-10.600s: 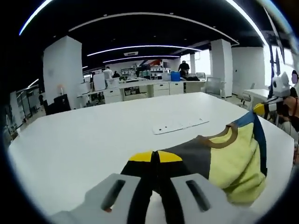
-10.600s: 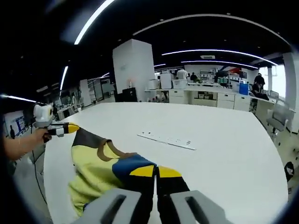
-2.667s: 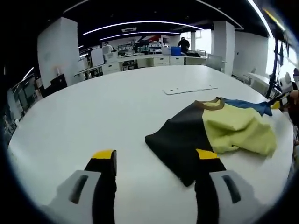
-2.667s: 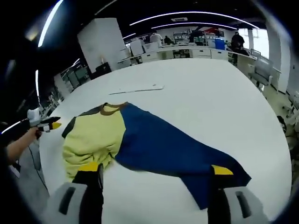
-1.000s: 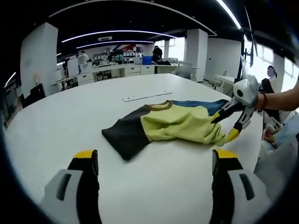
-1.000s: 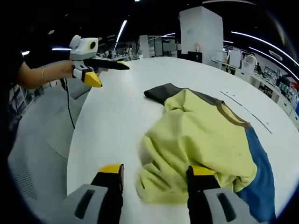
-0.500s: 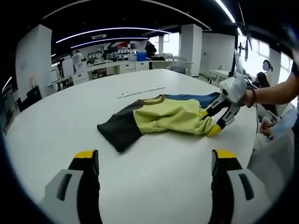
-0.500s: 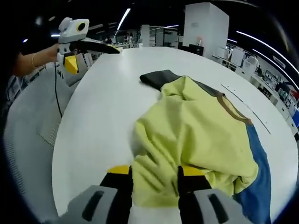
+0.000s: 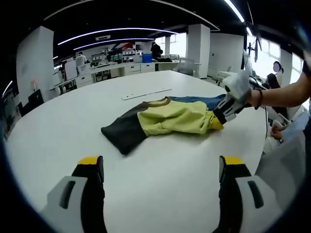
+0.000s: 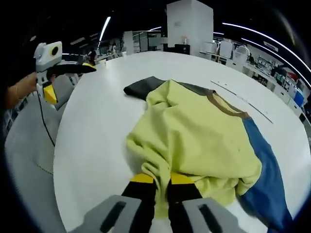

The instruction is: Fold the garment on the visible template until the final outline fits inside the template.

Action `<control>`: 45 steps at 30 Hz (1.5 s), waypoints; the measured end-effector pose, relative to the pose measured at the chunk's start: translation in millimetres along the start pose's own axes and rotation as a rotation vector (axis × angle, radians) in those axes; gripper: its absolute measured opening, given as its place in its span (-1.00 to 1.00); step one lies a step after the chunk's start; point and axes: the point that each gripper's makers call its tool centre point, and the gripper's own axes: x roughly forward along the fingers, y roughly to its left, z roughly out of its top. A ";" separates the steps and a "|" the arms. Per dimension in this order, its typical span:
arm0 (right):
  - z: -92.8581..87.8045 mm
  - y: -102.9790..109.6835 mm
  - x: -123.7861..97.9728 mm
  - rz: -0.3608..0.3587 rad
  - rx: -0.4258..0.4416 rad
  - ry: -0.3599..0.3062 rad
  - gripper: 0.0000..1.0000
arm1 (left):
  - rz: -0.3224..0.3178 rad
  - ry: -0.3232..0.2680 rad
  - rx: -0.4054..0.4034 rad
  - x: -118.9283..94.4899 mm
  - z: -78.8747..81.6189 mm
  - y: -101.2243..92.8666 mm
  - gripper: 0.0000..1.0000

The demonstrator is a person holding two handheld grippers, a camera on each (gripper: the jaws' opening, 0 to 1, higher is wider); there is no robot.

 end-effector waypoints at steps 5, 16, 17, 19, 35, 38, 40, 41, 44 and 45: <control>17.6 1.9 -16.0 0.010 0.005 0.011 -0.93 | -0.004 0.002 0.004 -3.2 -1.3 -1.1 0.94; 84.4 -20.3 -37.1 -0.020 0.039 -0.106 -0.93 | -0.005 -0.004 -0.002 -2.9 0.6 -4.3 0.91; 86.9 -23.7 -37.0 -0.029 0.037 -0.107 -0.93 | -0.004 -0.007 -0.002 -2.7 1.4 -4.2 0.91; 91.5 -32.1 -36.2 -0.046 0.036 -0.105 -0.93 | -0.006 -0.012 -0.002 -2.4 3.6 -4.4 0.91; 113.2 -85.4 -13.6 -0.112 0.180 -0.126 -0.93 | 0.005 -0.029 -0.034 5.5 8.0 1.6 0.78; 110.7 -94.6 -4.4 -0.122 0.213 -0.118 -0.92 | 0.008 -0.024 -0.038 8.1 5.4 3.4 0.74; 108.9 -100.7 1.7 -0.133 0.222 -0.110 -0.92 | 0.009 -0.020 -0.041 9.7 3.7 3.4 0.71; 107.7 -102.8 4.0 -0.137 0.224 -0.103 -0.92 | 0.012 -0.016 -0.043 10.5 2.6 4.0 0.69; 103.5 -109.9 13.3 -0.148 0.226 -0.090 -0.92 | 0.032 -0.022 -0.031 12.4 2.7 8.2 0.59; 102.3 -111.5 15.8 -0.150 0.227 -0.086 -0.91 | 0.034 -0.023 -0.033 13.0 2.8 8.6 0.59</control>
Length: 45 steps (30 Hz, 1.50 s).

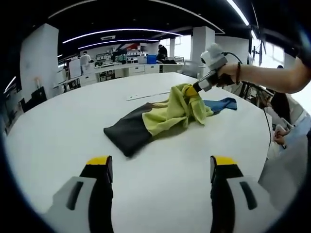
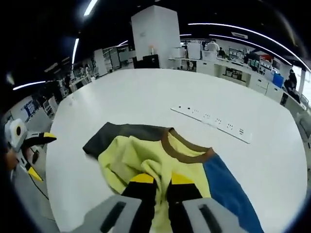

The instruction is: Fold the garment on the visible template until the final outline fits inside the template.

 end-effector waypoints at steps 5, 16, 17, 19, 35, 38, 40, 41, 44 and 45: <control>-11.3 -9.4 17.2 -0.014 0.019 0.041 -0.91 | 0.004 -0.009 -0.010 4.9 1.5 1.9 0.52; -41.3 -20.8 39.2 -0.031 0.066 0.134 -0.90 | -0.020 0.020 0.008 16.0 -3.6 -4.6 0.47; -43.6 -20.8 40.2 -0.030 0.069 0.139 -0.90 | -0.021 0.021 0.007 16.6 -4.3 -4.8 0.46; -45.7 -20.7 40.6 -0.030 0.090 0.134 -0.91 | -0.021 0.024 0.005 17.2 -5.0 -5.5 0.43; -29.7 -14.8 1.3 -0.075 0.156 0.051 -0.10 | -0.073 0.013 0.032 30.2 5.2 -24.4 0.13; -32.6 -11.8 -9.7 -0.081 0.160 0.042 -0.05 | -0.085 0.012 0.047 35.4 8.7 -31.3 0.08; -35.7 -9.7 -15.2 -0.081 0.164 0.040 -0.02 | -0.097 0.007 0.046 40.0 11.0 -36.2 0.04; -38.6 -7.9 -18.9 -0.080 0.169 0.040 -0.02 | -0.106 0.002 0.044 42.7 12.3 -39.3 0.01; -48.3 -3.1 -27.8 -0.079 0.170 0.050 -0.02 | -0.113 0.001 0.043 50.4 14.1 -44.6 -0.03; -52.0 -1.5 -31.2 -0.080 0.172 0.052 -0.02 | -0.115 0.001 0.044 52.5 14.6 -45.7 -0.04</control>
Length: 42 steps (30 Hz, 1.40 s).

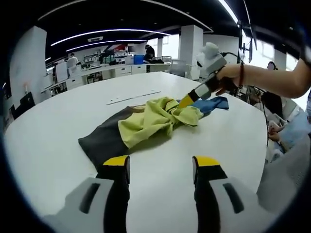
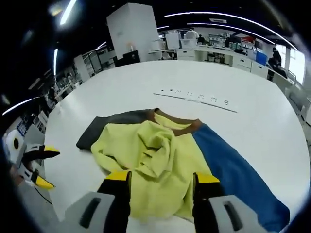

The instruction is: Fold the garment on the visible template until the final outline fits inside the template.

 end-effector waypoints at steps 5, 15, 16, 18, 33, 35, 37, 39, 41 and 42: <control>-14.1 3.2 -11.3 -0.003 0.010 0.008 -0.03 | -0.006 -0.012 -0.011 12.2 6.0 -2.9 -0.09; -39.1 8.9 -22.2 -0.023 0.057 0.015 -0.08 | -0.002 -0.029 -0.049 36.6 13.4 -4.0 -0.19; -41.5 10.1 -22.1 -0.022 0.060 0.018 -0.10 | 0.004 -0.029 -0.053 40.2 13.7 -3.8 -0.21; -48.1 12.7 -21.9 -0.026 0.077 0.025 -0.13 | 0.002 -0.024 -0.055 46.6 12.8 -5.1 -0.27; -66.8 29.6 -17.0 -0.029 0.156 0.010 -0.28 | -0.019 0.009 -0.112 91.9 4.0 -13.6 -0.46; -65.6 30.9 -16.8 -0.036 0.133 0.003 -0.31 | -0.024 0.008 -0.127 96.5 4.4 -14.2 -0.47; -61.9 31.5 -17.1 -0.042 0.118 -0.019 -0.35 | -0.026 0.005 -0.143 102.1 5.3 -14.2 -0.49; -57.5 30.7 -18.1 -0.055 0.104 -0.042 -0.39 | -0.023 0.003 -0.147 107.9 5.5 -13.4 -0.52; -54.2 31.7 -17.2 -0.061 0.092 -0.059 -0.43 | -0.022 0.007 -0.152 113.8 4.1 -13.4 -0.55; -54.0 32.9 -16.2 -0.060 0.082 -0.058 -0.45 | -0.022 0.014 -0.161 117.4 2.3 -13.8 -0.56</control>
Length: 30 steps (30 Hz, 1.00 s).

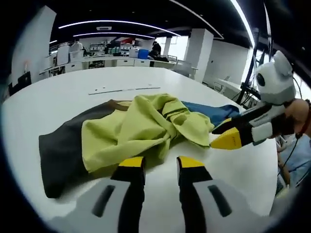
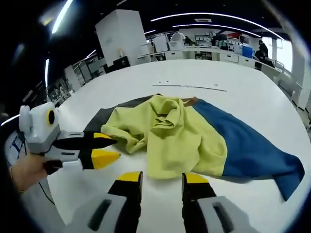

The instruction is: Fold the garment on the visible template until the final outline fits inside the template.

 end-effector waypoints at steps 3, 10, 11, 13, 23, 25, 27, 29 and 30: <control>0.0 4.1 4.6 -0.003 -0.033 -0.005 -0.51 | 0.001 0.008 -0.026 7.0 -3.1 0.3 -0.59; -5.2 3.1 19.8 -0.016 -0.076 0.020 -0.69 | 0.001 -0.002 -0.071 17.0 -1.7 1.7 -0.71; -6.3 1.0 22.3 -0.024 -0.078 0.025 -0.71 | 0.002 -0.002 -0.078 18.8 -1.7 2.6 -0.74; -7.8 -1.0 25.6 -0.027 -0.076 0.030 -0.75 | 0.006 0.005 -0.083 22.0 -3.0 4.1 -0.82; -8.9 -7.4 30.8 -0.044 -0.091 0.044 -1.00 | -0.012 0.008 -0.079 23.5 -1.1 0.9 -0.99; -8.4 -9.8 29.1 -0.043 -0.080 0.044 -1.00 | -0.015 0.003 -0.081 20.3 0.7 0.7 -1.00; -8.7 -11.2 26.4 -0.043 -0.085 0.045 -1.00 | -0.019 -0.007 -0.080 15.8 4.1 -0.2 -1.00; -7.8 -12.2 22.0 -0.044 -0.092 0.043 -1.00 | -0.015 -0.016 -0.069 11.1 7.8 0.1 -1.00; -7.4 -12.7 20.2 -0.043 -0.098 0.043 -1.00 | -0.013 -0.020 -0.063 8.7 9.3 0.4 -1.00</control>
